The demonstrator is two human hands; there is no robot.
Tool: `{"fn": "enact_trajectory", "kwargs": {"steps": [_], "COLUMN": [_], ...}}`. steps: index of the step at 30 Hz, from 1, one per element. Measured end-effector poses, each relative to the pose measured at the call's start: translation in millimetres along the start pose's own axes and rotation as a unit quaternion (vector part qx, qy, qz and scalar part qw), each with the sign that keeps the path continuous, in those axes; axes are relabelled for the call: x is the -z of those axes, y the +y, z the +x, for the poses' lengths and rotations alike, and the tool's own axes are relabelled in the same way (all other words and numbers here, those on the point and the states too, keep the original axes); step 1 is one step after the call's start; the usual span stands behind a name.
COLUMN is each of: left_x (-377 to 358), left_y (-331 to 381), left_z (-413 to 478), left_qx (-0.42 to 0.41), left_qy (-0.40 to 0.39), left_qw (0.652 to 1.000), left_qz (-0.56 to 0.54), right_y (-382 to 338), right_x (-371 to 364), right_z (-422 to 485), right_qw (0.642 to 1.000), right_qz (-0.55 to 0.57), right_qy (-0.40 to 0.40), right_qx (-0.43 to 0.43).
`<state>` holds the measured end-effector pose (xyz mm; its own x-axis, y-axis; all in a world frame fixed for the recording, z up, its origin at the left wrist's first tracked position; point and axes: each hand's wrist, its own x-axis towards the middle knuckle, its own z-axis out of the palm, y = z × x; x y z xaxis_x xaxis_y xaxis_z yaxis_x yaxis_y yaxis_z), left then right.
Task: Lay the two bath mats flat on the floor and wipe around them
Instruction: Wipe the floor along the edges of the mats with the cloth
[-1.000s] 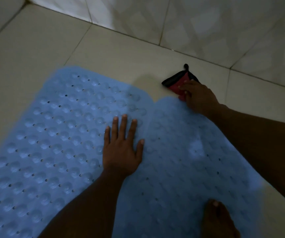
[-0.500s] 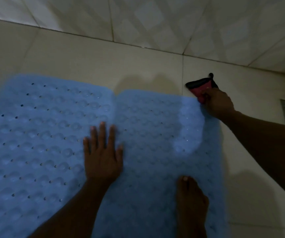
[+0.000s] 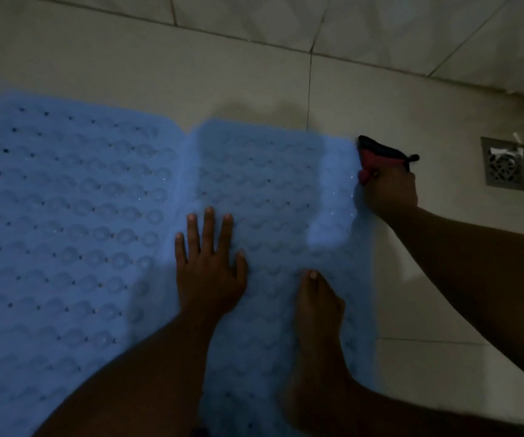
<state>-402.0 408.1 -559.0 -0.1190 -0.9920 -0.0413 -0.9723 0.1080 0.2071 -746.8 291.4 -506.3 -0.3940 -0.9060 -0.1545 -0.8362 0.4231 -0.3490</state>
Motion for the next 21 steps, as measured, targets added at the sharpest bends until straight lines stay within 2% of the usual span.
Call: {"fn": "enact_trajectory", "kwargs": {"steps": [8, 12, 15, 18, 21], "left_x": [0, 0, -3, -6, -8], "left_y": [1, -1, -2, -3, -4], "left_z": [-1, -3, -1, 1, 0], "left_qx": [0.001, 0.003, 0.001, 0.011, 0.005], "left_qy": [0.036, 0.031, 0.022, 0.034, 0.052], "left_qw": [0.999, 1.000, 1.000, 0.999, 0.998], "left_qz": [-0.006, -0.004, -0.006, -0.017, -0.023], "right_y": [22, 31, 35, 29, 38], "right_x": [-9, -6, -4, -6, -14], "right_z": [-80, -117, -121, -118, -121], "right_qw": [0.997, 0.998, 0.998, 0.995, 0.992], "right_qz": [-0.014, 0.031, -0.013, -0.098, -0.088], "right_qy": [-0.050, -0.050, -0.061, -0.014, 0.058], "right_qx": [-0.051, 0.011, 0.034, 0.012, 0.073]}}
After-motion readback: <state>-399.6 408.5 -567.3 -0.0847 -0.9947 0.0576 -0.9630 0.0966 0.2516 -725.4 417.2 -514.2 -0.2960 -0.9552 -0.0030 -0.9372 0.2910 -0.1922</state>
